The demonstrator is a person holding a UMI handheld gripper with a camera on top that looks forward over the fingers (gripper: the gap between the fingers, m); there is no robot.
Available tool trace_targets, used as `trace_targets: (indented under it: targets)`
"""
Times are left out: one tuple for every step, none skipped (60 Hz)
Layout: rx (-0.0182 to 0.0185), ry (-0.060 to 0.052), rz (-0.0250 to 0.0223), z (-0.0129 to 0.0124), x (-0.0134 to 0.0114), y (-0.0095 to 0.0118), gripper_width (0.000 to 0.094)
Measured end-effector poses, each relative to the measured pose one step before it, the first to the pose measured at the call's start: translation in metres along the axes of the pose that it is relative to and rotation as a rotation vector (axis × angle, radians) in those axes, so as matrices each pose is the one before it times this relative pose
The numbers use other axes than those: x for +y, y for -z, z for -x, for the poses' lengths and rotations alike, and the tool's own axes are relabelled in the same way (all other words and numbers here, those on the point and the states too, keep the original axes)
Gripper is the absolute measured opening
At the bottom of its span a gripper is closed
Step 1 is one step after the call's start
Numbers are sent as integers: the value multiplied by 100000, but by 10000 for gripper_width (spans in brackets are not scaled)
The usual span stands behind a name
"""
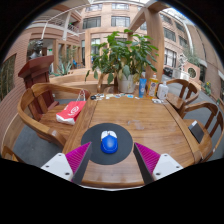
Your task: Arrange mouse
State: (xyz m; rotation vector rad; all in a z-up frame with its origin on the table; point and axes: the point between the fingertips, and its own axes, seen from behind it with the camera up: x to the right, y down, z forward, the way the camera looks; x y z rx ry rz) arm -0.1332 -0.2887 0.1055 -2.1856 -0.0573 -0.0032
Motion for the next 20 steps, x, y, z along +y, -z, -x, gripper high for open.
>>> trace_targets:
  targets:
    - [-162, 211, -38, 71, 104, 234, 855]
    - [43, 160, -32, 41, 125, 253, 857]
    - [114, 210, -53, 3, 121, 245, 856]
    - [10, 236, -166, 33, 79, 221, 858]
    - [14, 315, -97, 135, 12, 145, 861]
    - [-220, 235, -137, 22, 73, 295, 859]
    - [-87, 248, 91, 0, 80, 143, 859]
    - [-65, 142, 152, 22, 58, 111, 857]
    - [-42, 86, 152, 15, 76, 115, 857]
    - [-23, 87, 105, 2, 57, 103, 859]
    - [44, 175, 23, 5, 76, 143, 860]
    - [70, 313, -90, 1, 50, 110, 859]
    - [174, 328, -97, 72, 95, 164, 859]
    - [20, 281, -160, 19, -4, 139, 860]
    - [32, 256, -311, 3, -30, 124, 860]
    - [14, 199, -279, 8, -46, 112, 858]
    - [33, 14, -328, 129, -206, -207, 858]
    - [104, 126, -74, -10, -47, 50, 857]
    - [109, 121, -22, -19, -36, 50, 857]
    - [31, 92, 25, -13, -8, 26, 856]
